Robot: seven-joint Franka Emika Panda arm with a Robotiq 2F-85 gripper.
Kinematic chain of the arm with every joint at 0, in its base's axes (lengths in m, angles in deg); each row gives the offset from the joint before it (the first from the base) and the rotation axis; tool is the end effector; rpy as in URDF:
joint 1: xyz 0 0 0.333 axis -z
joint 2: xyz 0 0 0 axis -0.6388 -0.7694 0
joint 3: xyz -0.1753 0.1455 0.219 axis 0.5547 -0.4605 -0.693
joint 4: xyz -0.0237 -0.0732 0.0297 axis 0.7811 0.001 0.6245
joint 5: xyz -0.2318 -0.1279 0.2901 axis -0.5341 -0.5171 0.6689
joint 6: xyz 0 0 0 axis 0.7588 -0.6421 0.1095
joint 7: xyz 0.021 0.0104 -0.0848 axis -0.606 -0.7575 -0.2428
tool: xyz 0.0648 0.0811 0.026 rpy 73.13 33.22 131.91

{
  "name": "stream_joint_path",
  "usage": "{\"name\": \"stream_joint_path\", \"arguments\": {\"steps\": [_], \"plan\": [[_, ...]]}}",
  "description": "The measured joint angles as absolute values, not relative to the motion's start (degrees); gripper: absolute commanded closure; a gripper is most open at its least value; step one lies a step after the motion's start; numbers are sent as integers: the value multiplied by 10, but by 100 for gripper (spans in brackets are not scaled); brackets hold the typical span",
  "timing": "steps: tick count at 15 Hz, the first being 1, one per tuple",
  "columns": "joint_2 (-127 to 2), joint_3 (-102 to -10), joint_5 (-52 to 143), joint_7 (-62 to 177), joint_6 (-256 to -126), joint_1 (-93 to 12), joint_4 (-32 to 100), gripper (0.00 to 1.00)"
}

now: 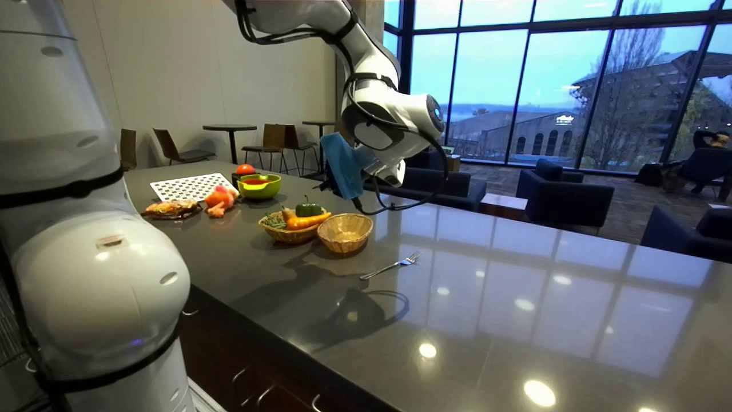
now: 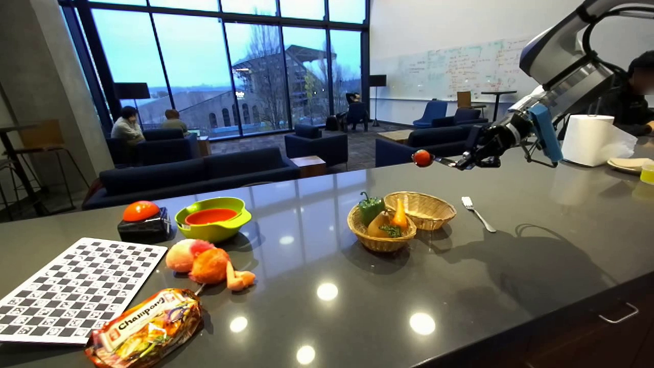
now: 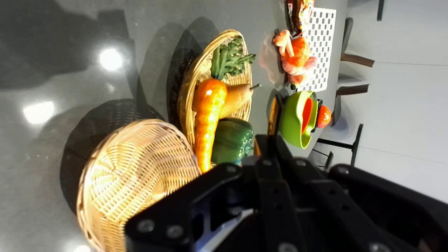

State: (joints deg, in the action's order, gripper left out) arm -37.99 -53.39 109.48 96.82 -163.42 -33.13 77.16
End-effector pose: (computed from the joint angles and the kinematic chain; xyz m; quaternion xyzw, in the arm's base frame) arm 0.4632 -0.0404 0.3894 -0.8731 0.0686 -0.0423 0.4808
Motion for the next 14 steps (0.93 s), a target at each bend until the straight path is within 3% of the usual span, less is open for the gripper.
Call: {"name": "stream_joint_path", "arguments": {"steps": [14], "plan": [[-365,-537,1100,968,-1668,-336,788,99]]}}
